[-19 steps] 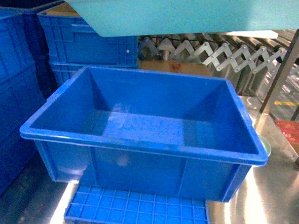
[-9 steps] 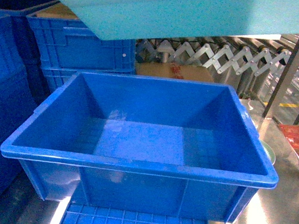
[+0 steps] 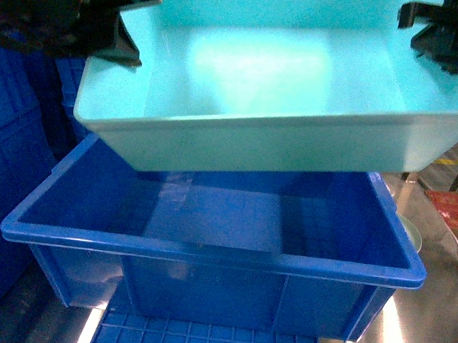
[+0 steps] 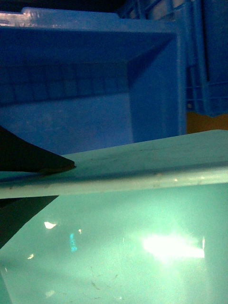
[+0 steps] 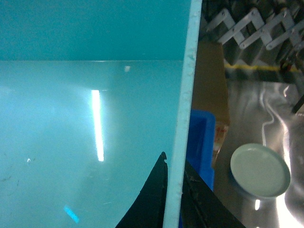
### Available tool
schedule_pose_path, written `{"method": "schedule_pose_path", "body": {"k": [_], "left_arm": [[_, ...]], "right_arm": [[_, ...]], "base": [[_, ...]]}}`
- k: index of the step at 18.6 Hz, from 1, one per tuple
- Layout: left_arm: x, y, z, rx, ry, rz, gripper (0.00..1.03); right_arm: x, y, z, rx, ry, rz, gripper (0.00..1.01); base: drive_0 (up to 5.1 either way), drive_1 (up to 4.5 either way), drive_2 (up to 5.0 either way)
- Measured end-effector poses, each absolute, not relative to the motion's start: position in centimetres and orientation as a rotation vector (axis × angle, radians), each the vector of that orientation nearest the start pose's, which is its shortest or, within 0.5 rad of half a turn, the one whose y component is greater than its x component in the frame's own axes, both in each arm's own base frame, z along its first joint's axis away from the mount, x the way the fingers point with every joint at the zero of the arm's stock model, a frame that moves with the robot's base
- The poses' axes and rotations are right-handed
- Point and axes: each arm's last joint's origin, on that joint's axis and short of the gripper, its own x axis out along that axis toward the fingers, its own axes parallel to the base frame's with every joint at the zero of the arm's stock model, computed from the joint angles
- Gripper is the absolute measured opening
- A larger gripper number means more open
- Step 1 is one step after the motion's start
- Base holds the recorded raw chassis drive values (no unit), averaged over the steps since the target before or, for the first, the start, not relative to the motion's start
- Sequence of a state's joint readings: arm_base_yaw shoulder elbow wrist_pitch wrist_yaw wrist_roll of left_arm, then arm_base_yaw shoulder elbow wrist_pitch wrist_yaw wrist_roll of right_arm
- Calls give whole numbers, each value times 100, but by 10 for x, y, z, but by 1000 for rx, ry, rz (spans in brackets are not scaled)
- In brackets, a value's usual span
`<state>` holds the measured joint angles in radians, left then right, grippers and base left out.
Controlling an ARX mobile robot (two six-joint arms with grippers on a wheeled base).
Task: Stack blue boxes stably on right
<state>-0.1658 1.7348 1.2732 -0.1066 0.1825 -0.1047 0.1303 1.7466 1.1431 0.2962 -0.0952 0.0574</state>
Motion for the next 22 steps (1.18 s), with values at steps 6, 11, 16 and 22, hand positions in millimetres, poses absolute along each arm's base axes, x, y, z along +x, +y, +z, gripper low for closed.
{"method": "schedule_pose_path", "body": {"k": [6, 11, 16, 22], "left_arm": [[422, -49, 236, -108, 655, -329, 2], [443, -50, 216, -58, 731, -333, 2], [456, -38, 202, 21, 772, -327, 2], [474, -46, 194, 45, 798, -361, 2]], "right_arm": [[423, 55, 222, 101, 399, 222, 7], [441, 67, 195, 113, 493, 221, 7], [447, 100, 187, 93, 527, 229, 7], [456, 97, 173, 120, 576, 193, 7]], "base": [[0, 0, 0], [0, 0, 0], [0, 0, 0], [0, 0, 0]]}}
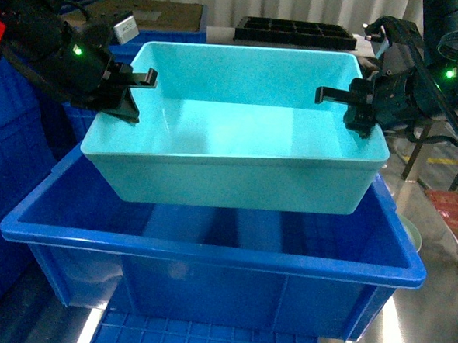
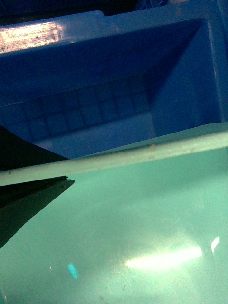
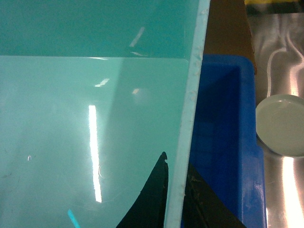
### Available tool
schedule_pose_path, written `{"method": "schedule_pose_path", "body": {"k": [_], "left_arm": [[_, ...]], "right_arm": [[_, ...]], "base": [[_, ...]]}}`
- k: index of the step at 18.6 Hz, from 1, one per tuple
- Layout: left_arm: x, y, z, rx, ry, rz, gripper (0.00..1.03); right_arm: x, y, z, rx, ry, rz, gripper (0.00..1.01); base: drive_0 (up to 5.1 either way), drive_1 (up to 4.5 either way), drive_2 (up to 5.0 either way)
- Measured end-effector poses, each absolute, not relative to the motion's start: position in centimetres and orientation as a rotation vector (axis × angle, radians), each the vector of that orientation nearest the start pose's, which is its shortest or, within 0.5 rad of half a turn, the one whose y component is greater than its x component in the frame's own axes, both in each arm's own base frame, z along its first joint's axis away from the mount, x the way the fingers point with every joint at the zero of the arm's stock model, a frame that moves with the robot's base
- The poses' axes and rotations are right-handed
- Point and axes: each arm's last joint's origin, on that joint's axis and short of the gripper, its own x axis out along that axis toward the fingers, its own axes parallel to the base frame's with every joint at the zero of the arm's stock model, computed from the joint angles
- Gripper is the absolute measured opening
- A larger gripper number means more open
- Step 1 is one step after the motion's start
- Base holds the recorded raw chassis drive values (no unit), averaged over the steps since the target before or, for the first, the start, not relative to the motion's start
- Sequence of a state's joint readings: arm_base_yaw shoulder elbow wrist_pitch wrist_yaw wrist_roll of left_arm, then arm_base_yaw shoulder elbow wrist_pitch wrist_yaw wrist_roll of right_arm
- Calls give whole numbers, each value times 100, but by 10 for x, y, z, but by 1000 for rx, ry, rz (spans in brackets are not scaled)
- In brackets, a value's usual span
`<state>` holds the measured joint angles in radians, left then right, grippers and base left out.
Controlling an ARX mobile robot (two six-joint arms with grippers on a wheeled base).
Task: Stack blue boxes stably on right
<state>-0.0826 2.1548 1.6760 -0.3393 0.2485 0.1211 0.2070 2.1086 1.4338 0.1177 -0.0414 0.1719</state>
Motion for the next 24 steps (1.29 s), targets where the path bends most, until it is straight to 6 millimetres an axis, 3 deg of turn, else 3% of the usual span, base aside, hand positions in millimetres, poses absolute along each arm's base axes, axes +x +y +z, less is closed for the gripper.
{"method": "schedule_pose_path", "body": {"k": [7, 16, 24], "left_arm": [[487, -43, 185, 67, 820, -340, 2], [488, -44, 186, 69, 818, -340, 2], [480, -47, 169, 82, 868, -338, 2]], "right_arm": [[480, 103, 168, 121, 595, 191, 7], [481, 103, 168, 124, 596, 188, 7], [472, 103, 151, 125, 651, 184, 7]], "base": [[0, 0, 0], [0, 0, 0], [0, 0, 0]]}}
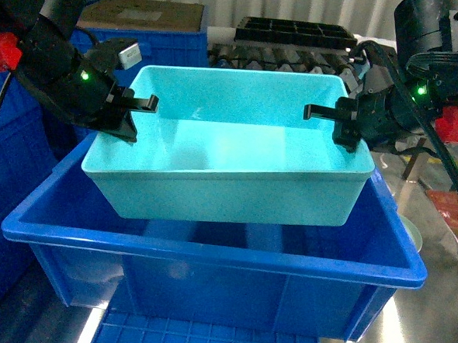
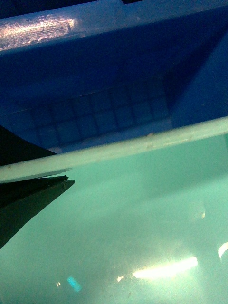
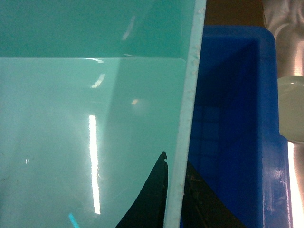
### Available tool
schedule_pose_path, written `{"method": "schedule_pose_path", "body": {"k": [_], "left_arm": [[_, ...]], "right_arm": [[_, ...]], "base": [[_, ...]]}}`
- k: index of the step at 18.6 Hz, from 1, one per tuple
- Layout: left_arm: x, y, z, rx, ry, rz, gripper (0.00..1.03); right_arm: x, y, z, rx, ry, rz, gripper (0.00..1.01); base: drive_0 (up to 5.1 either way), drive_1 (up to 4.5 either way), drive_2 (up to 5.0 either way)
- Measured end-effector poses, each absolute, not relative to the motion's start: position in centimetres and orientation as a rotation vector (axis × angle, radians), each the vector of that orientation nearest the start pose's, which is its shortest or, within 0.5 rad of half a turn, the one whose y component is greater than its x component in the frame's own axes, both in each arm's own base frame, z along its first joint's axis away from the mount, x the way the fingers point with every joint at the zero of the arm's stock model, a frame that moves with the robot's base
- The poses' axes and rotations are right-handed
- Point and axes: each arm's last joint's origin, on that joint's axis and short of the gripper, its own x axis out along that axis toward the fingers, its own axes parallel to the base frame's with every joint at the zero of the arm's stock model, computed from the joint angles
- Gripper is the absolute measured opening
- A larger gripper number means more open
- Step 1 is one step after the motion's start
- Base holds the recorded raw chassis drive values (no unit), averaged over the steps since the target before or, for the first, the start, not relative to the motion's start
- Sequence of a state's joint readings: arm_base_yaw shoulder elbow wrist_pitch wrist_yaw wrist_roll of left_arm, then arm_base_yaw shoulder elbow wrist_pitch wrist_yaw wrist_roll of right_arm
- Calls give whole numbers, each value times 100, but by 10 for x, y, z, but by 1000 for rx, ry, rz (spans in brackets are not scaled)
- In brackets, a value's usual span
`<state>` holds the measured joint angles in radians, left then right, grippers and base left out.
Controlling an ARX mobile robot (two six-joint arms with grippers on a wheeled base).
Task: Stack blue boxes stably on right
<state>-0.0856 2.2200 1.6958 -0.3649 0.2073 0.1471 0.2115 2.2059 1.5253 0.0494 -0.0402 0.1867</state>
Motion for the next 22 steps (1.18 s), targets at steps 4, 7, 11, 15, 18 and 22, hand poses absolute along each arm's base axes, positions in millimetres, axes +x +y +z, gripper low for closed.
{"method": "schedule_pose_path", "body": {"k": [4, 7, 11, 15, 18, 22], "left_arm": [[480, -47, 169, 82, 867, -338, 2], [480, -47, 169, 83, 862, -338, 2], [480, -47, 169, 89, 863, -334, 2], [480, -47, 169, 96, 862, -336, 2], [480, -47, 169, 96, 861, -335, 2], [481, -47, 169, 112, 856, -344, 7]], "right_arm": [[472, 102, 152, 124, 650, 178, 7], [473, 102, 153, 124, 645, 175, 7], [473, 101, 152, 112, 646, 153, 7], [473, 101, 153, 112, 646, 152, 7], [473, 101, 153, 112, 645, 152, 7], [473, 101, 152, 98, 646, 160, 15]], "base": [[0, 0, 0], [0, 0, 0], [0, 0, 0], [0, 0, 0], [0, 0, 0], [0, 0, 0]]}}
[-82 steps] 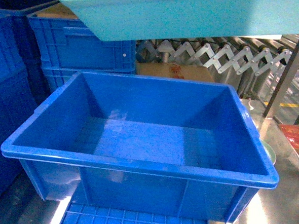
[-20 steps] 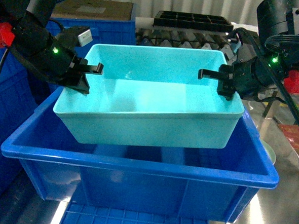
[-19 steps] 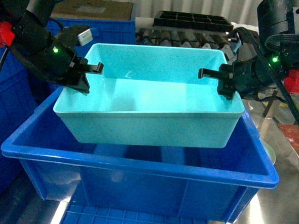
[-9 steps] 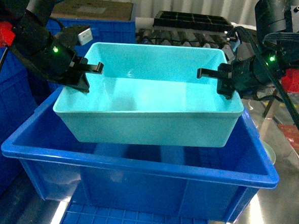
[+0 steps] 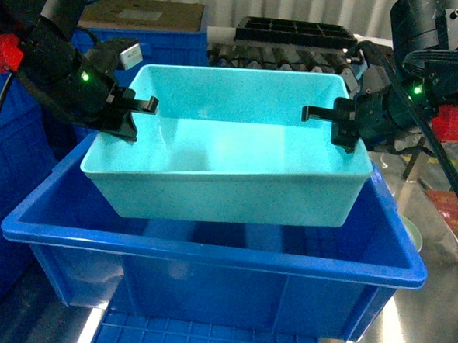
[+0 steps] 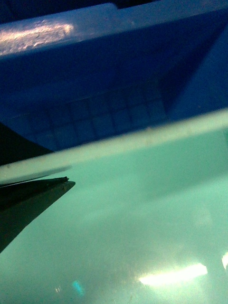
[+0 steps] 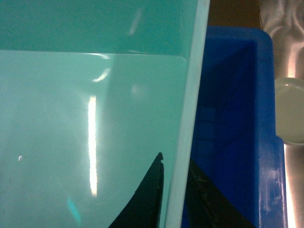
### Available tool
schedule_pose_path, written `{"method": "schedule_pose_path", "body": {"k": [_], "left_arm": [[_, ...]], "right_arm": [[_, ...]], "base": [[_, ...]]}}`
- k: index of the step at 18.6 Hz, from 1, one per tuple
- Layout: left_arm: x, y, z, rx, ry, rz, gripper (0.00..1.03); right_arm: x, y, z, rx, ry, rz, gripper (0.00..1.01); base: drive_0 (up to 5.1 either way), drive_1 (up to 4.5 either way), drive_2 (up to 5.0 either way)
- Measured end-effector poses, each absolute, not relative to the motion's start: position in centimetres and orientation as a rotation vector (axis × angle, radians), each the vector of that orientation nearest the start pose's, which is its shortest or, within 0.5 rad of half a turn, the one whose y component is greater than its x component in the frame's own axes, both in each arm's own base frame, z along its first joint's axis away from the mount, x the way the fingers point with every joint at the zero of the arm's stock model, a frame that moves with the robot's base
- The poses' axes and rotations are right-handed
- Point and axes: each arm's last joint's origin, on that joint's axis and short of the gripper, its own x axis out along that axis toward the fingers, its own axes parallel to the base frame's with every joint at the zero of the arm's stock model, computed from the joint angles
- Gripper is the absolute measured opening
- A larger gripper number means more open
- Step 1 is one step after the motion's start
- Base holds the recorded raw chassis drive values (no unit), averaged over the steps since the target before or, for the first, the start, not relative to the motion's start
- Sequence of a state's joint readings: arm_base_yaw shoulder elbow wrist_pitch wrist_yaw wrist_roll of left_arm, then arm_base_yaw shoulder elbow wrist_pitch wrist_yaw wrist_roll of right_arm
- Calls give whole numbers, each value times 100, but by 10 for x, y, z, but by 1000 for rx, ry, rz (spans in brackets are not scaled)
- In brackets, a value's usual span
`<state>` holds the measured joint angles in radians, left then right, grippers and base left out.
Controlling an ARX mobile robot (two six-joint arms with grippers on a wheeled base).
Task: Stack blue boxes stably on right
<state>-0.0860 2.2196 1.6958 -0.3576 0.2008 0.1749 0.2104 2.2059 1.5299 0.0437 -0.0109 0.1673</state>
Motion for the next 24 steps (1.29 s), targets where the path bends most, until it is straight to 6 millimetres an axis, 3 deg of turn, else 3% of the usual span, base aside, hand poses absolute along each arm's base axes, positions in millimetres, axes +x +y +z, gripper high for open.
{"method": "schedule_pose_path", "body": {"k": [3, 5, 6, 9, 10, 16, 17, 18, 19, 23, 24], "left_arm": [[480, -50, 172, 183, 828, -426, 33], [479, -54, 173, 206, 817, -455, 62], [479, -54, 173, 206, 817, -455, 64], [479, -55, 173, 208, 816, -459, 94], [479, -55, 173, 209, 815, -460, 99], [479, -55, 173, 209, 815, -458, 98], [482, -55, 173, 220, 762, -431, 97], [478, -55, 170, 231, 524, -237, 86], [451, -47, 164, 152, 361, -82, 74], [403, -34, 171, 61, 127, -10, 54], [345, -20, 181, 13, -63, 14, 25]], "right_arm": [[473, 101, 153, 82, 642, 165, 40], [473, 101, 153, 75, 640, 173, 68], [473, 101, 153, 74, 640, 174, 72], [473, 101, 153, 72, 640, 174, 100], [473, 101, 153, 72, 639, 174, 97], [473, 101, 153, 72, 637, 174, 98], [474, 99, 153, 43, 409, 109, 90], [458, 92, 154, 14, 255, 39, 79], [427, 79, 153, 5, 148, 25, 66], [385, 55, 168, 18, -1, -7, 46], [330, 35, 175, 16, -51, -11, 16]], "base": [[0, 0, 0], [0, 0, 0], [0, 0, 0], [0, 0, 0], [0, 0, 0], [0, 0, 0], [0, 0, 0], [0, 0, 0], [0, 0, 0], [0, 0, 0], [0, 0, 0]]}}
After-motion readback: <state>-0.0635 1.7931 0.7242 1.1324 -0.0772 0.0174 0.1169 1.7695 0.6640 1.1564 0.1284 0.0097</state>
